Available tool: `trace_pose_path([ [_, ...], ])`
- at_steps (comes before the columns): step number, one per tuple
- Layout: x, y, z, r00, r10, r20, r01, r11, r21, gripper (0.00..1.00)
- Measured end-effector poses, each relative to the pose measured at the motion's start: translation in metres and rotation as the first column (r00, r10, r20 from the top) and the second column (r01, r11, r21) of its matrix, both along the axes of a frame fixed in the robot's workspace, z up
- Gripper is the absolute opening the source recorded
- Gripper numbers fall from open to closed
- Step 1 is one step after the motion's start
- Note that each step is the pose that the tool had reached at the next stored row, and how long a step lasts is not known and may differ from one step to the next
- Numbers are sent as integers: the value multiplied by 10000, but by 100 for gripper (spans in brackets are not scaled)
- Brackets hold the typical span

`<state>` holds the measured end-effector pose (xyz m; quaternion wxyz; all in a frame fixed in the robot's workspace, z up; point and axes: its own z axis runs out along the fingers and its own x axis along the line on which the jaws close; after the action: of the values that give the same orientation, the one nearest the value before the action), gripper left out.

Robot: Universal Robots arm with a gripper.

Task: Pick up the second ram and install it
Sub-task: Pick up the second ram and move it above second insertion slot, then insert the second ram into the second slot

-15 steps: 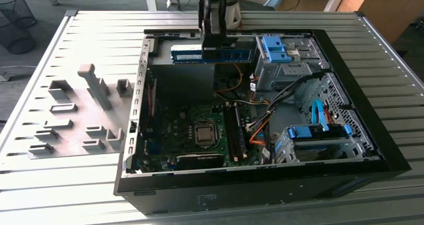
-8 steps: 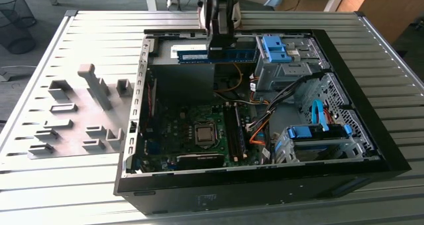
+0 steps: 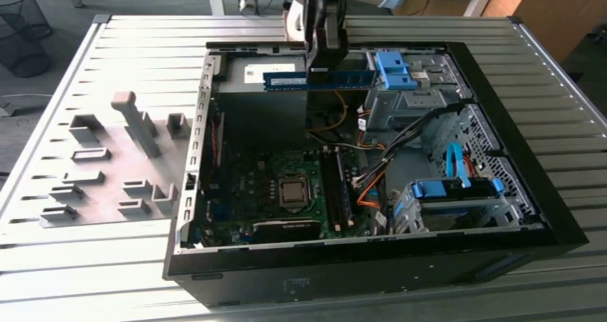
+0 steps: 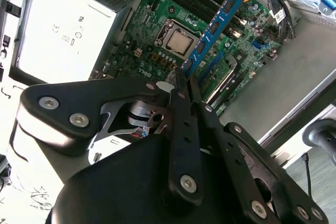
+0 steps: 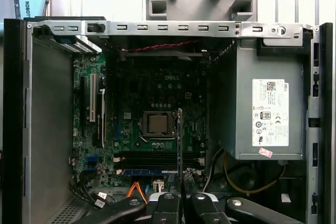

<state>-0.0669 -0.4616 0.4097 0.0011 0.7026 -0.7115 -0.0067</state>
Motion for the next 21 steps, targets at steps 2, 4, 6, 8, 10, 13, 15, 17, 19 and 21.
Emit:
trace_pose_path([
  [2, 7, 0, 0, 10000, 1, 1, -1, 10000, 1, 14],
  [4, 7, 0, 0, 10000, 1, 0, -1, 10000, 0, 14],
  [6, 8, 0, 0, 10000, 0, 0, 0, 10000, 0, 14],
  [8, 8, 0, 0, 10000, 1, 0, -1, 10000, 1, 14],
  [10, 9, 0, 0, 10000, 1, 0, -1, 10000, 1, 14],
  [13, 9, 0, 0, 10000, -20, 0, 20, 10000, 0, 14],
  [15, 9, 0, -1, 10000, -86, 0, 86, 10000, 0, 14],
  [17, 9, 1, -1, 9998, -214, 0, 214, 9998, -1, 14],
  [19, 9, 1, -2, 9993, -385, 0, 385, 9993, -1, 14],
  [21, 9, 0, -4, 9979, -641, 0, 641, 9979, 0, 14],
])
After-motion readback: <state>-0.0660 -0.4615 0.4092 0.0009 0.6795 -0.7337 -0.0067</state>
